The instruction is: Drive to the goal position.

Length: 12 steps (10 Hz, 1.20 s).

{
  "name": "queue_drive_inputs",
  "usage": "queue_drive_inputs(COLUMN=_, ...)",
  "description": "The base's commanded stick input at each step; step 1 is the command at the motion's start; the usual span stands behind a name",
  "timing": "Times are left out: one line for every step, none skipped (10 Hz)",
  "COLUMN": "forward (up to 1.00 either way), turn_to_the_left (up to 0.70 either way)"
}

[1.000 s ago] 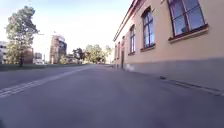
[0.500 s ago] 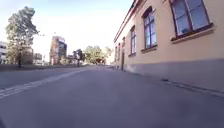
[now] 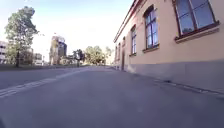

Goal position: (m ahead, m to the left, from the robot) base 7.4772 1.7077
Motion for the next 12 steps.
queue_drive_inputs(forward=0.5, turn_to_the_left=0.3)
queue_drive_inputs(forward=0.5, turn_to_the_left=0.02)
queue_drive_inputs(forward=0.5, turn_to_the_left=0.0)
queue_drive_inputs(forward=0.5, turn_to_the_left=0.0)
queue_drive_inputs(forward=0.5, turn_to_the_left=0.0)
queue_drive_inputs(forward=0.5, turn_to_the_left=0.0)
queue_drive_inputs(forward=0.5, turn_to_the_left=0.0)
queue_drive_inputs(forward=0.5, turn_to_the_left=0.0)
queue_drive_inputs(forward=0.5, turn_to_the_left=0.0)
queue_drive_inputs(forward=0.5, turn_to_the_left=0.0)
queue_drive_inputs(forward=0.5, turn_to_the_left=0.0)
queue_drive_inputs(forward=0.5, turn_to_the_left=0.0)
